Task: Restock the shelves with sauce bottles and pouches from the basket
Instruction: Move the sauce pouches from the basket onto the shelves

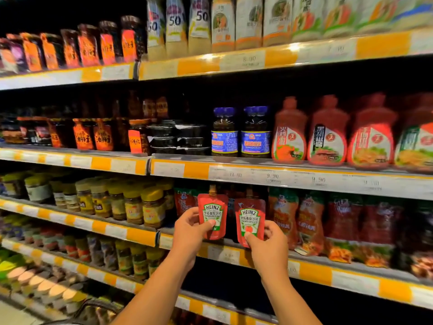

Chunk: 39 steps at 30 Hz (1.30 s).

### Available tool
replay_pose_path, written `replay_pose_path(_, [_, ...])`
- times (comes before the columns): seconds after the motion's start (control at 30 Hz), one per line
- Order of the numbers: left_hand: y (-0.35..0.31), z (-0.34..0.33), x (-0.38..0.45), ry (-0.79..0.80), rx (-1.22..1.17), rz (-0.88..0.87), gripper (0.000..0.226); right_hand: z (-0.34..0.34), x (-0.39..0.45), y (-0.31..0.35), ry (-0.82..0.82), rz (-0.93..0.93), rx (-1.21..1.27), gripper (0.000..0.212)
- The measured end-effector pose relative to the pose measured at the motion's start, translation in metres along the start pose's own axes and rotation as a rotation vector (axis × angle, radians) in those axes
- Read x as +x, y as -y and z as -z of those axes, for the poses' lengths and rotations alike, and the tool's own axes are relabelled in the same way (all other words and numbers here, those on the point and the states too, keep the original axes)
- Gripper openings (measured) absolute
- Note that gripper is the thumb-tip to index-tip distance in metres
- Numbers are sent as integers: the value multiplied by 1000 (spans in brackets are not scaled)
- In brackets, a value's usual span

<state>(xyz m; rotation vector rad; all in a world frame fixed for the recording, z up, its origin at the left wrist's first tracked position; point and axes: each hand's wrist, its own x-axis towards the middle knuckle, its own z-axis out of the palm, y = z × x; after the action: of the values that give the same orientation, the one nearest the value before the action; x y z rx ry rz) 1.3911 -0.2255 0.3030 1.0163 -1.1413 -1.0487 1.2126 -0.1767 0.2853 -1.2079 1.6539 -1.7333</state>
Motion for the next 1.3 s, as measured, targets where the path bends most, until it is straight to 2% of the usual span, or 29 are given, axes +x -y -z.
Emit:
replay_pose_path(0.3, [26, -8, 28, 16, 110, 3, 26, -21, 21, -5, -20, -45, -231, 28])
replay_pose_path(0.43, [33, -14, 35, 30, 143, 3, 31, -22, 31, -9, -55, -76, -361, 40])
replay_pose_path(0.67, [36, -20, 50, 61, 399, 29, 37, -23, 45, -4, 31, -86, -607, 21])
replay_pose_path(0.77, [33, -20, 55, 93, 468, 8, 38, -24, 47, -5, 49, -84, -645, 17])
replay_pose_path(0.87, [32, -18, 55, 103, 543, -48, 31, -23, 45, -4, 70, -81, -686, 14])
replay_pose_path(1.13, [34, -16, 43, 67, 638, -109, 29, -15, 37, 0, 118, -27, -635, 21])
replay_pose_path(1.23, [30, -16, 37, 72, 658, -95, 41, -6, 33, 6, 120, 28, -602, 23])
replay_pose_path(1.3, [26, -12, 30, 46, 646, -74, 69, 3, 26, 9, 107, 91, -586, 25])
